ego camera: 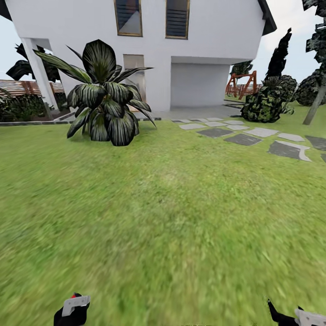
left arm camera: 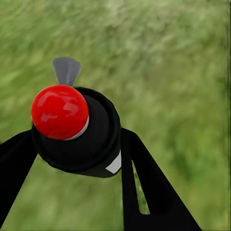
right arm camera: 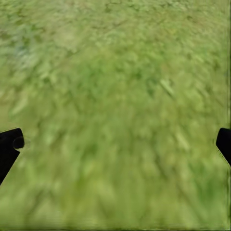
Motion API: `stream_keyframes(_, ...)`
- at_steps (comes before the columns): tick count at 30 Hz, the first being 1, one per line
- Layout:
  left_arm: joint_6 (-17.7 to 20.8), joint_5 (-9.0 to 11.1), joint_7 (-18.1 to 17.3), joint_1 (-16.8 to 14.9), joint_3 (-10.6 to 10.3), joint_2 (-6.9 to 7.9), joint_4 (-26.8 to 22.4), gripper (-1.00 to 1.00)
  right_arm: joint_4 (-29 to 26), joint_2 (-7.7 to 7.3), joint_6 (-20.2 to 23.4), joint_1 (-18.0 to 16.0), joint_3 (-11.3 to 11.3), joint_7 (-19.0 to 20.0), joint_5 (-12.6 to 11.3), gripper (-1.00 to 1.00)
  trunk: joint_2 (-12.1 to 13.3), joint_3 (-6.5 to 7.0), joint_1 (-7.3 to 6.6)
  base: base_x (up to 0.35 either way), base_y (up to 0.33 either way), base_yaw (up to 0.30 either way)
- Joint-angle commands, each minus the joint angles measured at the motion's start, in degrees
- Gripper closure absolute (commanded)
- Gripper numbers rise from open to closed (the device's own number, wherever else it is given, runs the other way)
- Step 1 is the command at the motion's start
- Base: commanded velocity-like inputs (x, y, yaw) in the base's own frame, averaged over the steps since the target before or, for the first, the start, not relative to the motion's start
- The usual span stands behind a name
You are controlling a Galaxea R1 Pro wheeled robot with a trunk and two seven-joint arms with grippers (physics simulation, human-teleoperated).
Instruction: In the garden, pick up the pesticide atomizer on the floor and spray pesticide onto both trees until each tree trunk is fully covered.
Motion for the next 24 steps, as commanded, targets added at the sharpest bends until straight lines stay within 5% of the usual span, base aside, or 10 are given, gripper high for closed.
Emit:
stream_keyframes(1,0.03,0.01,-0.05,0.00,-0.01,0.00,-0.02,1.00,0.00,-0.01,-0.01,0.00,0.00,0.00,0.00,-1.00,0.00,0.00,0.00,-0.002,0.003,-0.300)
stream_keyframes(24,0.04,0.02,0.03,-0.01,0.04,0.05,-0.12,1.00,0.07,0.06,0.05,0.00,0.08,0.00,0.00,-1.00,4.81,2.15,-2.64,0.000,0.000,-0.300)
